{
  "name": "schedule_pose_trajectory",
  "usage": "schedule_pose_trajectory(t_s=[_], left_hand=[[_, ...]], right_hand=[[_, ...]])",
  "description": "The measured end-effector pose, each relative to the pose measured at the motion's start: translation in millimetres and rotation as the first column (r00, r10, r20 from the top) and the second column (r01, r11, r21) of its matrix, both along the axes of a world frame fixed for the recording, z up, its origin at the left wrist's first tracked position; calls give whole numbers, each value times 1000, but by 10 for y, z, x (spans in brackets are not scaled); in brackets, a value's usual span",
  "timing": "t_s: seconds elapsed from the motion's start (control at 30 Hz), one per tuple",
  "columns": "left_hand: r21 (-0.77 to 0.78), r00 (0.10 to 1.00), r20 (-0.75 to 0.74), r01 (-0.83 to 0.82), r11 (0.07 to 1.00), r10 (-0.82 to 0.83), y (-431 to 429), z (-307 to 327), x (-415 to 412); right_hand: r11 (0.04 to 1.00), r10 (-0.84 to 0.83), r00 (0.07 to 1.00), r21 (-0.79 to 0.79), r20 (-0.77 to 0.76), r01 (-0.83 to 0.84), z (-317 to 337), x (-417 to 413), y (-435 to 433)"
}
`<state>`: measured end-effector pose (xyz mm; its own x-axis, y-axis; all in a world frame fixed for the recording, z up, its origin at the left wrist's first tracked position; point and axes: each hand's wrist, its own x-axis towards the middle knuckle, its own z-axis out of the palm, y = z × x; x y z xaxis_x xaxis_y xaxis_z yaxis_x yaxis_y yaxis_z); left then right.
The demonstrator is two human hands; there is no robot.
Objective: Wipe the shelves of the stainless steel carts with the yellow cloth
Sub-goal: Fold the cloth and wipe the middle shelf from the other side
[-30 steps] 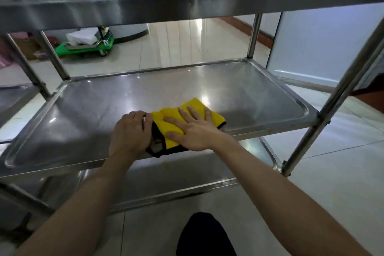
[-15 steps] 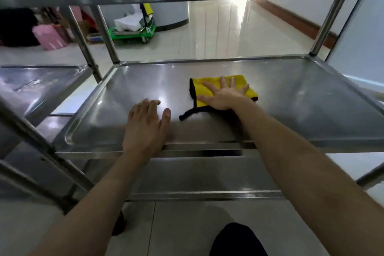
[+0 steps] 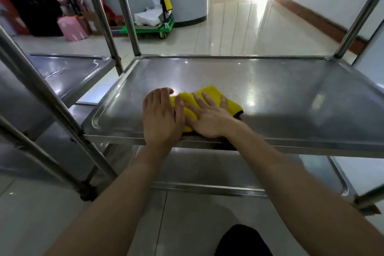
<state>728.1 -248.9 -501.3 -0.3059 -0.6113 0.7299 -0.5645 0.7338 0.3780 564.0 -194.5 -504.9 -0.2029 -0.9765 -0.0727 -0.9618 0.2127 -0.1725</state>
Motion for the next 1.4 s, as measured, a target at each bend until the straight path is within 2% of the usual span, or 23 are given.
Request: schedule_pose_trajectory(t_s=[0.2, 0.3, 0.4, 0.47, 0.57, 0.73, 0.87, 1.03, 1.17, 1.4], left_hand=[[110, 974, -209, 111, 988, -87, 166, 131, 207], [146, 921, -364, -87, 985, 135, 228, 34, 670], [238, 805, -445, -317, 918, 393, 52, 36, 1151], [316, 770, -464, -317, 894, 437, -152, 177, 1336], [387, 746, -518, -233, 892, 419, -424, 366, 1476], [445, 852, -375, -180, 877, 365, -777, 306, 1712], [390, 874, -346, -196, 900, 340, -907, 207, 1789], [297, 894, -348, -181, 938, 283, -979, 93, 1811], [273, 906, -325, -186, 944, 272, -984, 97, 1833], [307, 923, -282, -172, 936, 262, -969, 161, 1872]], right_hand=[[1000, 1, 1000, -18, -5, -1, 70, 210, 332], [1000, 2, 1000, -5, -2, -2, 88, 197, 354], [1000, -26, 1000, -5, -4, 26, 70, 222, 306], [999, -46, 999, 0, -7, 46, 79, 304, 198], [999, -43, 999, 13, -14, 43, 74, 466, -77], [992, -107, 994, 72, 9, 106, 121, 417, -925], [968, -225, 974, 108, -21, 226, 172, 494, -1785], [996, -70, 997, 59, -24, 71, 155, 1147, -2491], [999, 36, 999, 15, -8, -36, 152, 1540, -2310], [974, 227, 973, -37, 37, -225, 133, 1833, -1109]])
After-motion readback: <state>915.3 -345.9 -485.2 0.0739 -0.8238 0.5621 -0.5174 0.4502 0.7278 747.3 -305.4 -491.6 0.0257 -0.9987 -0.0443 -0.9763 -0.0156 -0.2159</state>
